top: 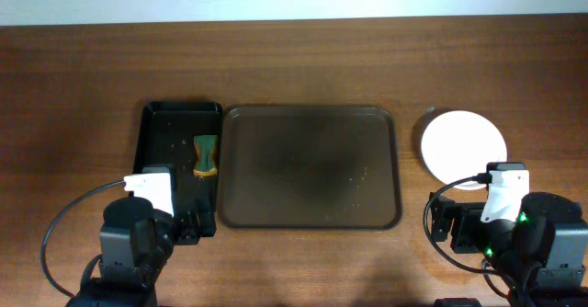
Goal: Clean dirty plates on tray and stack at the side
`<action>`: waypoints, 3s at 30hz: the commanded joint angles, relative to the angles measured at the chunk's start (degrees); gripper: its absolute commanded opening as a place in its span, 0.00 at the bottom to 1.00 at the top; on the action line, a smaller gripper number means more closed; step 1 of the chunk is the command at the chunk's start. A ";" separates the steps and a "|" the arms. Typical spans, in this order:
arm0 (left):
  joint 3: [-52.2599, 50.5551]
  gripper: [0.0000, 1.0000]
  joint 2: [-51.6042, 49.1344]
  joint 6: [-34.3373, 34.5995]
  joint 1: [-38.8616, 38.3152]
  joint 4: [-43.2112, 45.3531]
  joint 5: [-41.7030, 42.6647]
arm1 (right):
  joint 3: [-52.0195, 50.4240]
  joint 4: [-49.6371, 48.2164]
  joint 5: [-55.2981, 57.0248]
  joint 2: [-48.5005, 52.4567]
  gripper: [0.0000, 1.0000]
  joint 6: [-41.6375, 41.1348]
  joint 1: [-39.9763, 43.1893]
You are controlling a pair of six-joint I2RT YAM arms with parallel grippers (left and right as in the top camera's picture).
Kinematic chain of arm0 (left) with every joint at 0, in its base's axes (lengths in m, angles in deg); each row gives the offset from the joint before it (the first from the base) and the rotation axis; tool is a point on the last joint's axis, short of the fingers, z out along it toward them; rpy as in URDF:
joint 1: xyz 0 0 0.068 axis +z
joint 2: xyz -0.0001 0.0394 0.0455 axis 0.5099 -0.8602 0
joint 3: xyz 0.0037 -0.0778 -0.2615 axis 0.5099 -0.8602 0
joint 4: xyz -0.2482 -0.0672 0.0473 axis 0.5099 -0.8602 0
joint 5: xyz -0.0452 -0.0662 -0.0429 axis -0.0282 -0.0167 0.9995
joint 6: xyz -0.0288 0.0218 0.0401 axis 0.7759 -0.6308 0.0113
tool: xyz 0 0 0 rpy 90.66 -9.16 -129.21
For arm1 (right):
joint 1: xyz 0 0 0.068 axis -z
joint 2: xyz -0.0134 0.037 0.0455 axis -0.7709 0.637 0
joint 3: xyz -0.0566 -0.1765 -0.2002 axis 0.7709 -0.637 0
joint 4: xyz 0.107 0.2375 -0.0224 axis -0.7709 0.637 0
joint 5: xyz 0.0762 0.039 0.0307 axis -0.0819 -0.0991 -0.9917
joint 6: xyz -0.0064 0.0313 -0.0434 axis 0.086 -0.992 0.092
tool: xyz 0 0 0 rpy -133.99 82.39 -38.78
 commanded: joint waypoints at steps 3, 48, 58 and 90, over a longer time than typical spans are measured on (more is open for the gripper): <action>-0.39 1.00 0.02 -0.37 0.02 0.11 0.48 | 0.00 -0.04 0.24 0.11 0.98 -0.46 0.11; -0.39 1.00 0.07 -0.44 0.04 -0.26 0.07 | -58.60 -60.28 -0.90 -36.15 0.98 10.05 -2.62; -39.23 1.00 34.23 -0.37 5.99 42.88 -2.86 | -58.60 -60.28 -0.90 -36.15 0.98 10.05 -2.62; -42.01 1.00 34.14 -1.86 6.67 41.24 -0.85 | -58.60 -60.28 -0.90 -36.15 0.98 10.05 -2.62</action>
